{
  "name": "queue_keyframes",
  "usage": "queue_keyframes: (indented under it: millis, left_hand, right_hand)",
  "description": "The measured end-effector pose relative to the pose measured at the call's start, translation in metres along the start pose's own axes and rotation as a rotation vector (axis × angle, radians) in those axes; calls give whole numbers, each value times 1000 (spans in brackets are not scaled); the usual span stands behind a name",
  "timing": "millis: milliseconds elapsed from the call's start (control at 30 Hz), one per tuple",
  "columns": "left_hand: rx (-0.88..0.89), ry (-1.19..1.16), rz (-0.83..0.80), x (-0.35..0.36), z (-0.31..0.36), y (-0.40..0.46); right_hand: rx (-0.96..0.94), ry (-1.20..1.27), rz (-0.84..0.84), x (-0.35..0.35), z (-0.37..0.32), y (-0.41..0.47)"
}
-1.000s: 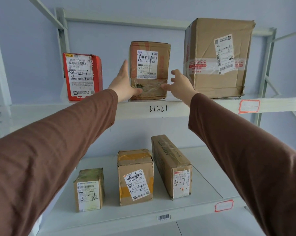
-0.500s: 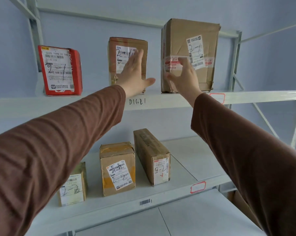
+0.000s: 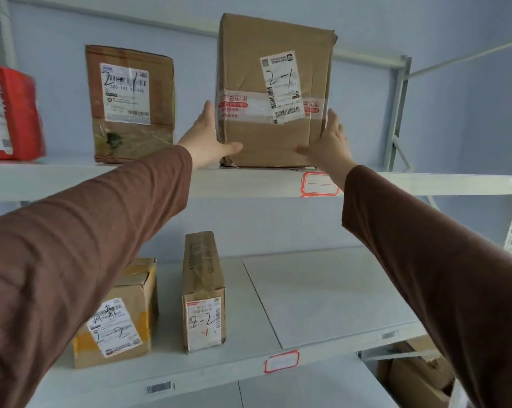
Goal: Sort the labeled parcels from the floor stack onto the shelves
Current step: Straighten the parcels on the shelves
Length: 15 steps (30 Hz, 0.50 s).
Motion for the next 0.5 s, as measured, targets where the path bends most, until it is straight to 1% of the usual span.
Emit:
queue_keyframes:
  millis: [167, 300, 500]
  left_hand:
    - [-97, 8, -6, 10, -4, 18]
    - [-128, -84, -47, 20, -9, 30]
    - [-166, -82, -25, 25, -10, 43]
  right_hand:
    - [94, 91, -138, 21, 30, 22]
    - [125, 136, -147, 26, 45, 35]
    - [127, 82, -167, 30, 52, 44]
Point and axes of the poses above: each hand's wrist, its own y-axis towards the middle knuckle, its own x-axis out of the palm, z = x × y, the point moved 9 cm from there along y, towards the middle knuckle, and after that the axes turned 6 degrees about -x, right-handed, at the moved point
